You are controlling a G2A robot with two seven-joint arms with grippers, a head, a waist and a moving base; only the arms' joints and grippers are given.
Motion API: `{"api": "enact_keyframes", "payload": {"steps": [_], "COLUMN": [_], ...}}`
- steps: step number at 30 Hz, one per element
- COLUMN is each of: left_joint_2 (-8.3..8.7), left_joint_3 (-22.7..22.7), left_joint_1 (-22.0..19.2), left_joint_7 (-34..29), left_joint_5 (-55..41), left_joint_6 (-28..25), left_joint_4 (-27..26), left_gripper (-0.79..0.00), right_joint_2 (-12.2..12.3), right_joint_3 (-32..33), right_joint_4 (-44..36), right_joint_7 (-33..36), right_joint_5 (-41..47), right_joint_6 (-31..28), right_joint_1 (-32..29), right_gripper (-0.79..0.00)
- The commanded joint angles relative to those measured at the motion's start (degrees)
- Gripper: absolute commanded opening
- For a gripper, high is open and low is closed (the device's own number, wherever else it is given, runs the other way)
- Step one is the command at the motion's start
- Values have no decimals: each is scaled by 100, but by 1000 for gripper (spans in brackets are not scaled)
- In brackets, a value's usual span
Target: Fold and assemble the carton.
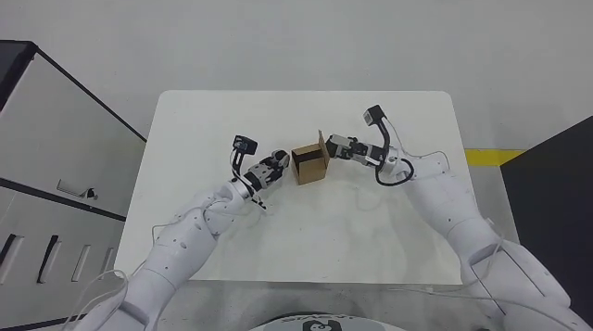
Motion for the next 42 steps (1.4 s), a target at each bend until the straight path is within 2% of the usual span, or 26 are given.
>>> {"api": "enact_keyframes", "payload": {"steps": [1,18,31,37,39,42], "left_joint_2": [0,-94,-12,7,-3,-12], "left_joint_3": [-7,131,-218,-322,-339,-350], "left_joint_1": [41,33,123,169,200,172], "left_joint_7": [-31,-220,-348,-409,-601,-1349], "left_joint_5": [-8,-22,-193,-334,-784,-1681], "left_joint_6": [-21,-205,-552,-702,-885,-950], "left_joint_4": [-7,-64,-47,-65,-30,41], "left_gripper": [-785,-785,-785,-785,-785,-785], "right_joint_2": [11,153,347,347,347,347], "right_joint_3": [30,285,577,577,577,577], "right_joint_4": [-24,-400,-829,-829,-829,-829], "right_joint_7": [-21,-181,-237,-237,-237,-237], "right_joint_5": [-39,-484,-1147,-1147,-1147,-1147], "right_joint_6": [-8,138,402,402,402,402], "right_joint_1": [-9,-171,-205,-205,-205,-205], "right_gripper": [0,0,0,0,0,0]}}
